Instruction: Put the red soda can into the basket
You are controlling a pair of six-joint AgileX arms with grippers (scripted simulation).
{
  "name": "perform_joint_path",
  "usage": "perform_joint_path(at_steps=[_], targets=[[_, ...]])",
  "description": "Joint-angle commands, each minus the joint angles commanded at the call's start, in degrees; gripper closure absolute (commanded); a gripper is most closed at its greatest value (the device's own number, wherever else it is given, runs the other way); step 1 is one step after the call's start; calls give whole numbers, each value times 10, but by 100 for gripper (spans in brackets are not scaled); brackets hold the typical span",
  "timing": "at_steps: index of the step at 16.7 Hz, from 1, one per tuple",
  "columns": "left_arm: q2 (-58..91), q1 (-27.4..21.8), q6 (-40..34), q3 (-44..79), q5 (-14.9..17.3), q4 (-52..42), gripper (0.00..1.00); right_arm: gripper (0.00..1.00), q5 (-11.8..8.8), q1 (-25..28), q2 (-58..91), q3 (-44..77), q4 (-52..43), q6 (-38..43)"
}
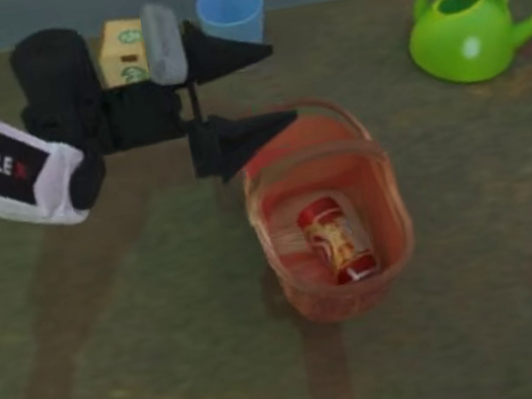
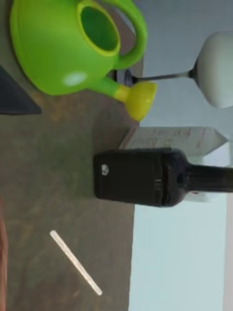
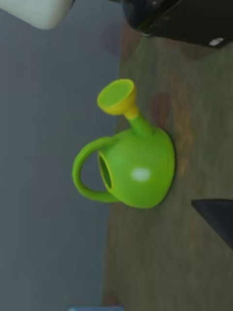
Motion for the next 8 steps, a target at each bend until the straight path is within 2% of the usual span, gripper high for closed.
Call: perform_joint_path(at_steps=[4,8], targets=[[-144,25,-20,-74,-85,-73,0,0,0,48,151,150,-113,-75],[-355,58,-37,-186,-205,-177,0,0,1,112,389,384,-269,-177]])
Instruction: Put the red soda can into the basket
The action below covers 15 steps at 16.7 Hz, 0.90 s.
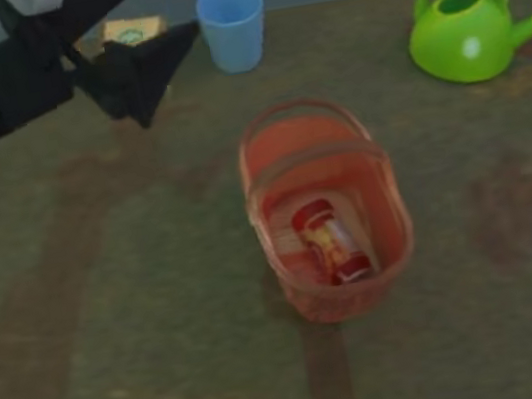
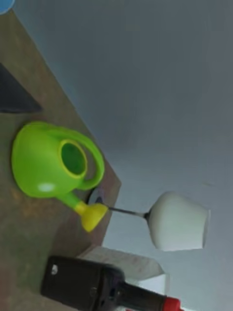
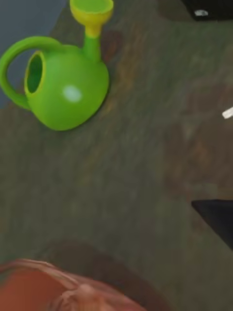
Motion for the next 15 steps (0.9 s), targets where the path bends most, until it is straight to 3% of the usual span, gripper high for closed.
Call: perform_joint_path(at_steps=[9,15], targets=[[-585,78,-5,-300,-297,-254,0,0,0,151,596,581,-373,-239],[-869,110,15,-454,-444,-369,0,0,2,222,854,848,-537,-352]])
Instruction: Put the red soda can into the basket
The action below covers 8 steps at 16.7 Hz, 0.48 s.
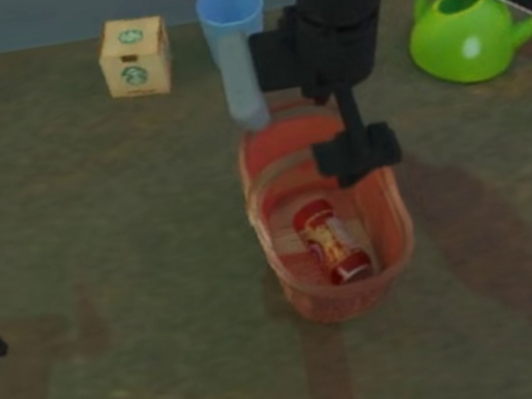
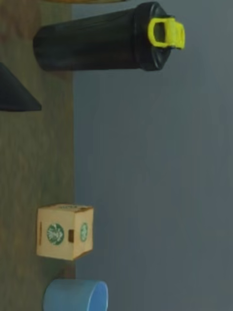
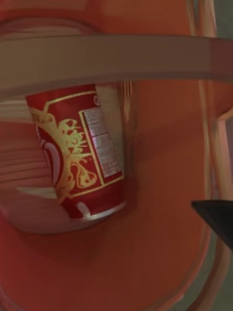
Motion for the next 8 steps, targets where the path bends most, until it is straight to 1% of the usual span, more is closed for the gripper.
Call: perform_joint_path(at_steps=[2,3,5,8], targets=[[-47,5,6,-31,-30,-22,0,0,1,13,40,46,-28,-21],[-61,7,8,-41,-40,-29,0,0,2,17,51,60,-37,-27],[-72,8,10,-49,-47,-34,0,0,2,20,59,70,-43,-32],[-72,8,10,-49,-47,-34,0,0,2,20,59,70,-43,-32]])
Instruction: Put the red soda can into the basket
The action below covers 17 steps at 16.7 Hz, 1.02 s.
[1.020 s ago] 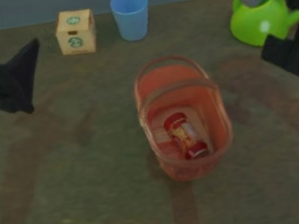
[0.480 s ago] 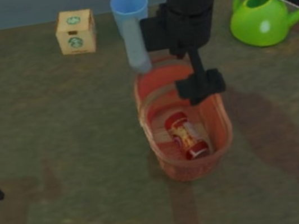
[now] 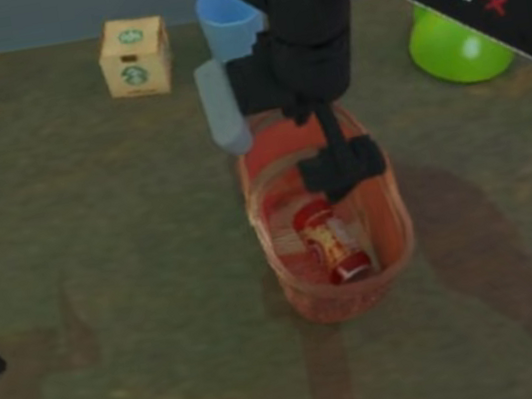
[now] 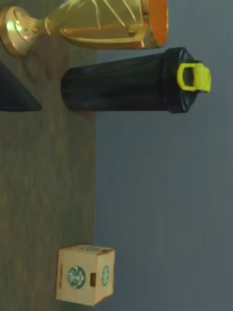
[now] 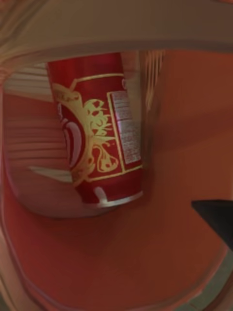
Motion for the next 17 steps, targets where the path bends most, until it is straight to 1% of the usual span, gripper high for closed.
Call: perform_joint_path(at_steps=[3,8,12,17], targets=[[0,0,0,0,0,0,0,0,0,-1,-2,-10,8,0],[0,0,0,0,0,0,0,0,0,0,-14,-67,54,0],[0,0,0,0,0,0,0,0,0,0,-14,-71,57,0],[0,0,0,0,0,0,0,38,0,0,-14,-71,57,0]])
